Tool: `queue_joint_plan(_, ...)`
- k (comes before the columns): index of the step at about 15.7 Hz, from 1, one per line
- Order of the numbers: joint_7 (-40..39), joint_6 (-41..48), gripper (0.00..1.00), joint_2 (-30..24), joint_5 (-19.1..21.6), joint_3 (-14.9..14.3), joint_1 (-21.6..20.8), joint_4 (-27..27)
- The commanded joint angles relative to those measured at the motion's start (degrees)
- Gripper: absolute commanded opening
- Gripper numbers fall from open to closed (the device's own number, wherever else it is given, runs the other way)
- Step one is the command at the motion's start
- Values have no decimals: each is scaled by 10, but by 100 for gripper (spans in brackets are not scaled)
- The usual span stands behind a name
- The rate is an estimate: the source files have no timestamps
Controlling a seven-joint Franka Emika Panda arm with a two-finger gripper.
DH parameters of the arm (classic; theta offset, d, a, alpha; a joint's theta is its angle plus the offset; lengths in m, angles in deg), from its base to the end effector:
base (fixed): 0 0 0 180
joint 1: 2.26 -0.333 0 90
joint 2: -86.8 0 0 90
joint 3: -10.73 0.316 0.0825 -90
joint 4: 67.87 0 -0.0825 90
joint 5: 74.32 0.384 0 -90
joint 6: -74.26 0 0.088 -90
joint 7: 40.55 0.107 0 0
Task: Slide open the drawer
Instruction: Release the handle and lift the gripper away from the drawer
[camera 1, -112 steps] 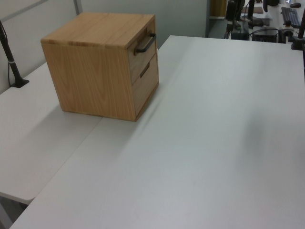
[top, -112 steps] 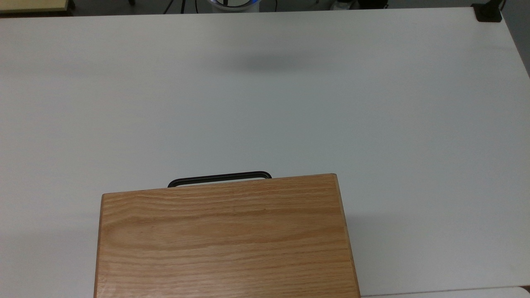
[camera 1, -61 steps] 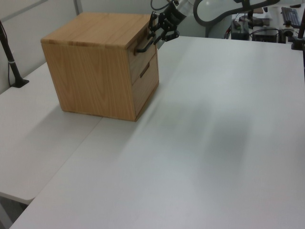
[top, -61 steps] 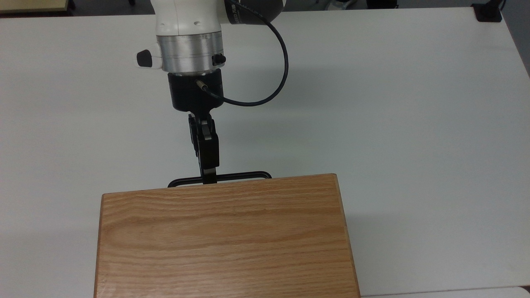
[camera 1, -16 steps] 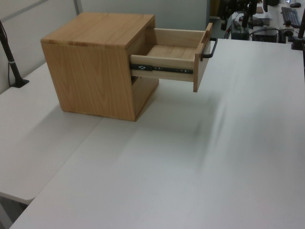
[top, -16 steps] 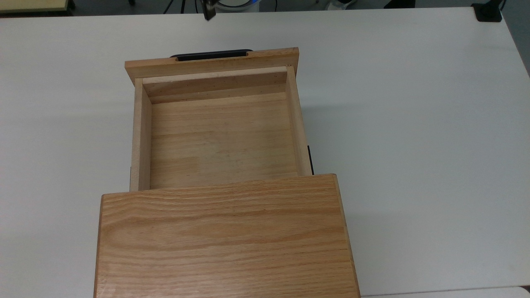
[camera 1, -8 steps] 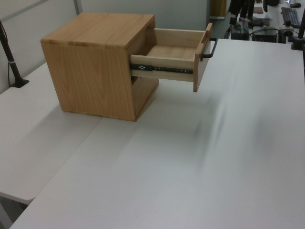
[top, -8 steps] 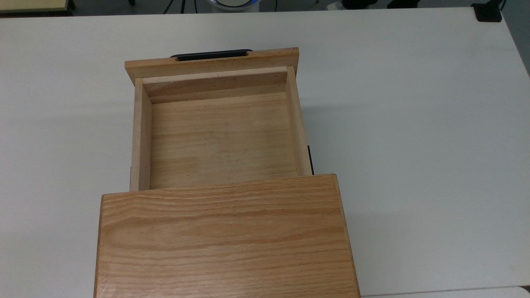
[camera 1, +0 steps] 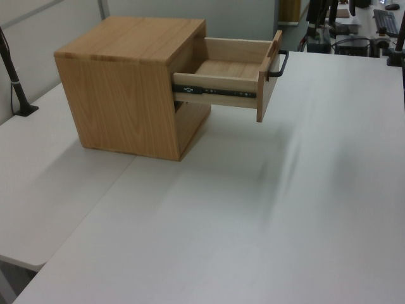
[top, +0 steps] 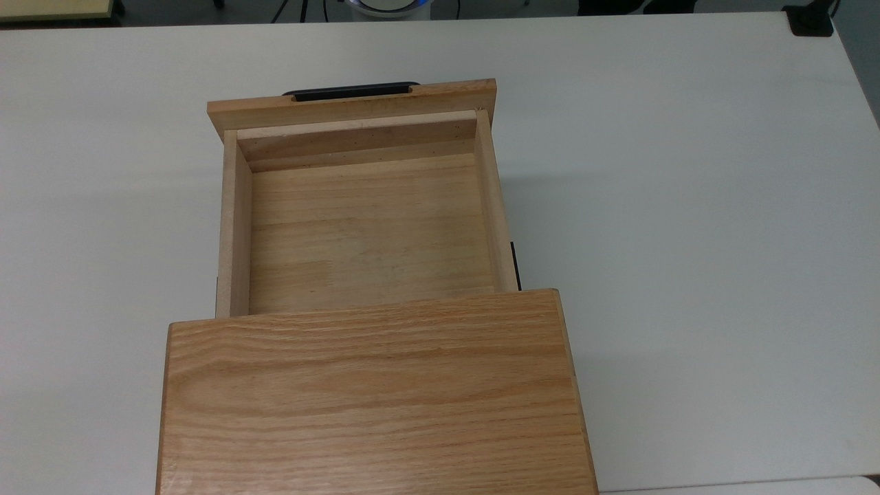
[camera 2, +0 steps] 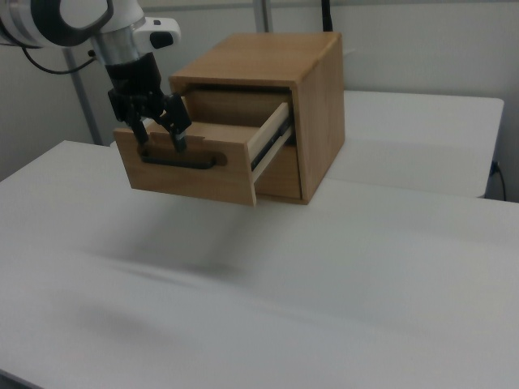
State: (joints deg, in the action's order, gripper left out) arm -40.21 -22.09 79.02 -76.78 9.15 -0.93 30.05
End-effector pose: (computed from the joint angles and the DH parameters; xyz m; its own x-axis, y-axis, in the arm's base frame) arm 0.5213 -0.0317 0.6420 0.9928 -0.0518 0.1083 -0.0563 -0.9977 0.0386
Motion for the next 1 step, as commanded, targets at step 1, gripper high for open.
queue_joint_plan(1, -9, 10, 100, -1, -5, -1, -4, -1)
